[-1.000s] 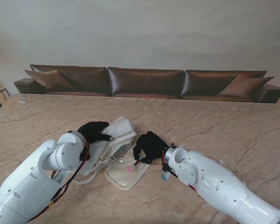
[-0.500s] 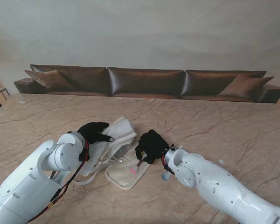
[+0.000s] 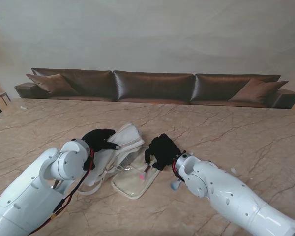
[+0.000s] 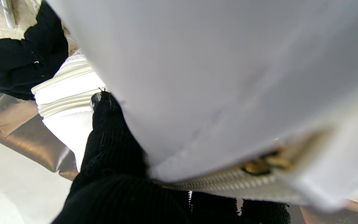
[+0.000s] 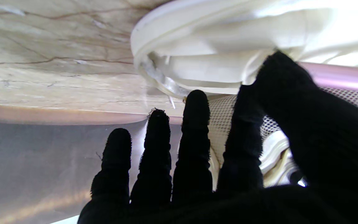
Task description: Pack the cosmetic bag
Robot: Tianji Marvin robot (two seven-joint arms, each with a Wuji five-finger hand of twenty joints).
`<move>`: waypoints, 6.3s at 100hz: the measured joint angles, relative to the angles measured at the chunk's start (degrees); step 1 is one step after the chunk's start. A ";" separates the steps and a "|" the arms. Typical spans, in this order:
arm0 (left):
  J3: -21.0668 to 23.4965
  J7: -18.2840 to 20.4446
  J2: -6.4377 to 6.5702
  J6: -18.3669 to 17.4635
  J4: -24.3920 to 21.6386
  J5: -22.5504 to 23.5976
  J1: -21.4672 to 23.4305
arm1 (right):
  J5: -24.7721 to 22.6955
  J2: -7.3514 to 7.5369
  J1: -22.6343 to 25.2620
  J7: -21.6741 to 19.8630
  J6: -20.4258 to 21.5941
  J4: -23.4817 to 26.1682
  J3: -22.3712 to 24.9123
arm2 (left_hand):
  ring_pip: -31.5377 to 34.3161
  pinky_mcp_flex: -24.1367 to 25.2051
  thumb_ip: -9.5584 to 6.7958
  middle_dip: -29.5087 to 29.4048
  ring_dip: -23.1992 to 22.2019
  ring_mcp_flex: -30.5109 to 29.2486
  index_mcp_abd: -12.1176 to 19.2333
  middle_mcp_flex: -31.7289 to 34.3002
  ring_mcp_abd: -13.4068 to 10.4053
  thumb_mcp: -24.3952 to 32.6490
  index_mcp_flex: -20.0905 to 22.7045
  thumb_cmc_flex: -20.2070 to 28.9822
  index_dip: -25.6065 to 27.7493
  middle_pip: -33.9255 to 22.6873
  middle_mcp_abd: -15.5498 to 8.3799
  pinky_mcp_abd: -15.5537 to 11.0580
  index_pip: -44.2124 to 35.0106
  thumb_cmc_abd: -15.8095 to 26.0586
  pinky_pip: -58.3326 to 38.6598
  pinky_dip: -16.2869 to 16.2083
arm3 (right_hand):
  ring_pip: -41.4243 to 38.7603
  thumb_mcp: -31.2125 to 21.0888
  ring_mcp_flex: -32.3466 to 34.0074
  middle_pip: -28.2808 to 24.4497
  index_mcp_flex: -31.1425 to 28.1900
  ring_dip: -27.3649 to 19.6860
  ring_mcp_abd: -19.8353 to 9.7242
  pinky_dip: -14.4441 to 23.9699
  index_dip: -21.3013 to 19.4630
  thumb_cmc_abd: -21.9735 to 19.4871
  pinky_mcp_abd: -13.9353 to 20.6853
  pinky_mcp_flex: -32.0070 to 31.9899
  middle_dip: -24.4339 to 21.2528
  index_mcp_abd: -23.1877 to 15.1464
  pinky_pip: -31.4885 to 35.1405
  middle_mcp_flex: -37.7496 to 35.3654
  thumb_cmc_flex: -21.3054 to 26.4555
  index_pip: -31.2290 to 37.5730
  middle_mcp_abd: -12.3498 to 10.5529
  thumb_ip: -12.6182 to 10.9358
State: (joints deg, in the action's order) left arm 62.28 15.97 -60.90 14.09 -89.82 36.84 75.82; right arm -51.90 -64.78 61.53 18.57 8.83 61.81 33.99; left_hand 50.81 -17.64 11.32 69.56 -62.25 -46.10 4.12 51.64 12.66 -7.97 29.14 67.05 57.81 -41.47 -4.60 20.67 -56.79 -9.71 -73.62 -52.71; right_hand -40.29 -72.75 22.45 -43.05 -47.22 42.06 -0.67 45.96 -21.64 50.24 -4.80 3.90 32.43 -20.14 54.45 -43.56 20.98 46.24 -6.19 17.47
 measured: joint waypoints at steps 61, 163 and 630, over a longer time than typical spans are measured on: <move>-0.59 -0.25 0.01 0.33 0.19 -0.27 -0.36 | -9.18 3.83 13.12 -13.21 -0.64 16.91 20.93 | 0.00 0.02 0.00 0.06 0.00 0.00 0.00 0.00 0.00 -0.01 0.00 0.00 0.09 0.00 -0.01 -0.02 0.00 0.01 0.46 0.00 | 0.72 0.19 1.29 2.73 2.75 0.01 0.03 0.00 -3.55 -0.79 -0.69 0.07 -3.19 6.07 -0.05 1.11 -4.16 -8.43 0.39 -6.05; -0.70 -0.45 -0.04 1.13 0.13 -0.25 -0.40 | -9.80 5.48 15.78 -9.13 -2.47 9.82 25.89 | -0.01 0.02 -0.01 0.06 0.00 0.01 0.00 0.00 0.00 -0.04 0.00 0.00 0.10 0.00 -0.03 -0.05 0.00 0.01 0.47 0.00 | 0.77 -2.59 2.29 3.46 5.64 0.22 0.04 -0.06 -4.44 7.83 -1.60 3.03 -3.19 -1.72 -1.19 -0.26 -0.84 -6.97 -1.71 -6.09; -0.70 -0.10 -0.10 1.77 0.91 -0.39 -0.84 | 19.58 -1.46 12.12 -9.05 8.59 7.09 10.84 | -0.01 0.22 -0.02 0.10 0.00 0.71 0.85 -1.04 -0.01 -0.85 -0.66 0.00 0.23 -0.54 -0.83 -0.19 -0.16 1.23 0.48 0.00 | -0.19 -3.72 -4.01 3.45 -4.60 0.12 -1.32 -0.15 -10.71 0.07 1.18 -1.02 -2.56 -4.52 -0.37 4.15 1.84 4.25 0.77 4.00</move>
State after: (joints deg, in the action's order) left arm 61.58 15.87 -61.00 15.86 -88.92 36.45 74.98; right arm -32.33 -66.25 73.66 9.52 17.42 68.89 44.83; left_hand 50.80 -17.42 11.30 69.67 -62.25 -45.39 4.97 50.60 12.65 -8.82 28.48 67.05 58.04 -42.02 -5.43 20.48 -56.95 -8.48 -73.14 -52.71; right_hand -40.48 -76.47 18.44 -39.60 -51.82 42.19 -2.00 45.80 -32.35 50.31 -3.62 2.89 29.88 -24.66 54.07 -39.42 22.82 50.49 -5.42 21.47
